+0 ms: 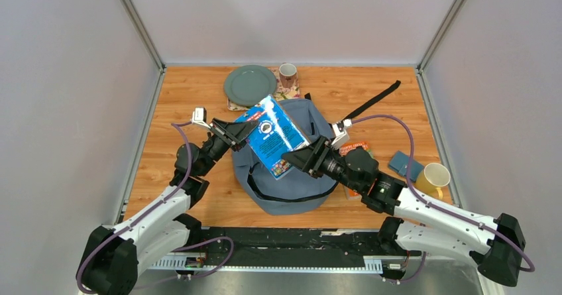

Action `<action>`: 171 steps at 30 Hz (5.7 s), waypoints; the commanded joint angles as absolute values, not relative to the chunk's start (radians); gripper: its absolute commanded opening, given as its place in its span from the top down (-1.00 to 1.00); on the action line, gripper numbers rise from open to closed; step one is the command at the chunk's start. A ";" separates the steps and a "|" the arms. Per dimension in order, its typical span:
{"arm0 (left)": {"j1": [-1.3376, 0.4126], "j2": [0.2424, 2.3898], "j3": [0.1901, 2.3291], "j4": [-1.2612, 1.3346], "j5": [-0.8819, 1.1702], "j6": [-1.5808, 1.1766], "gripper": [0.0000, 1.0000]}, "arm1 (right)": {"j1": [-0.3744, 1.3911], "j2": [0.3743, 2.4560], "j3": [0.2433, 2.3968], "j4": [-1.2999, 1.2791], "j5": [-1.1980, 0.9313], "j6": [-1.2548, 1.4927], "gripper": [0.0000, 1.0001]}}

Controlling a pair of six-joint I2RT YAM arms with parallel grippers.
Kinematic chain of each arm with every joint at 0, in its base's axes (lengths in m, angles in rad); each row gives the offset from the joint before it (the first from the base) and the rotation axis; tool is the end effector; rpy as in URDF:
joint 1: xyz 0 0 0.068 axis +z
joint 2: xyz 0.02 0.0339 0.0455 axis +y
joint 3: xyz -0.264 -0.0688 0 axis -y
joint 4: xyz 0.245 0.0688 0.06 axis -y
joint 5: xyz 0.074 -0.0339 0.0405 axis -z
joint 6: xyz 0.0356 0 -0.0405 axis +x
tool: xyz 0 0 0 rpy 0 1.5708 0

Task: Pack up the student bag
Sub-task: Pick up the book at the corner of the board, then place the book in the student bag.

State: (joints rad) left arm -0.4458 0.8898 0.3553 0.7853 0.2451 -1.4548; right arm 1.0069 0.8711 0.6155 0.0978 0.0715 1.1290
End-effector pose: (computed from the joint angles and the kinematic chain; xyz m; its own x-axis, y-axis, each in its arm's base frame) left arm 0.1770 -0.0942 0.2724 -0.6002 -0.7811 -0.1719 0.2954 -0.0167 -0.9552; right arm 0.1146 0.1764 0.2944 -0.7639 0.4790 -0.4324 -0.2684 0.3735 0.8880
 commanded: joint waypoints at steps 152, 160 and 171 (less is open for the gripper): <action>-1.394 1.212 1.192 -0.155 -0.899 0.083 1.00 | 0.977 1.018 0.541 0.174 0.271 1.620 1.00; -1.394 1.111 1.152 -0.195 -0.848 -0.018 1.00 | 0.979 1.256 0.534 0.244 0.331 1.713 0.55; -1.393 1.121 1.164 -0.268 -0.830 -0.061 1.00 | 0.970 1.327 0.577 0.075 0.244 1.559 -0.15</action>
